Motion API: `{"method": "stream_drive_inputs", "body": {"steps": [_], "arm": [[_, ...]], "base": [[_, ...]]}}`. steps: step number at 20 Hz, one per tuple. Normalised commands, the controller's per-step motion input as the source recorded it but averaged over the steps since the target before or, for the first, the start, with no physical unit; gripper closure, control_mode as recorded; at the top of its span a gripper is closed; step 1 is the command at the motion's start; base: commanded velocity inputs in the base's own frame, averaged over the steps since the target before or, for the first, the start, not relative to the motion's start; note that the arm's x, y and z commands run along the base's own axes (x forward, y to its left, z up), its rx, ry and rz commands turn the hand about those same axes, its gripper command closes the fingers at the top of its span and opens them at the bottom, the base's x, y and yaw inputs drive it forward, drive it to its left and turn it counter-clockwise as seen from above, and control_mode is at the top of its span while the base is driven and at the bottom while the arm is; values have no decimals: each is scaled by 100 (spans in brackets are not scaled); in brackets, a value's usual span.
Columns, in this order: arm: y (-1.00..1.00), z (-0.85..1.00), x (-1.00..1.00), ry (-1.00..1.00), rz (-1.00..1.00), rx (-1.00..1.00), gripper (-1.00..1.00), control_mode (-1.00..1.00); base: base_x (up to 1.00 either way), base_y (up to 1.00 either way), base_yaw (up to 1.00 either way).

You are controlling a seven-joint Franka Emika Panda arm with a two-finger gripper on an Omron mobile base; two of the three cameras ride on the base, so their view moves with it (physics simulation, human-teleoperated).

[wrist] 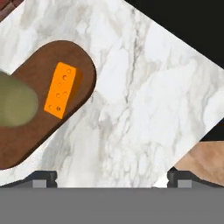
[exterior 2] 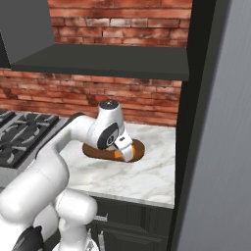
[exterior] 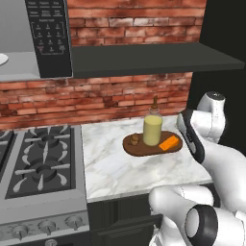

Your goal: Retrieve the reheated potato from the microwave, then place the potato, cheese, and condiment on the cutting board.

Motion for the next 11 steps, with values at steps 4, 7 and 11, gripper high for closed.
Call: {"method": "stream_drive_inputs", "body": {"steps": [4, 7, 11], "arm": [[45, 34, -33, -3, 29, -18, -100, -100], [41, 40, -32, -4, 27, -17, -100, -100], [42, 35, -35, -7, 18, -11, -100, -100]], "base": [[0, 0, 0], [0, 0, 0], [0, 0, 0]]}}
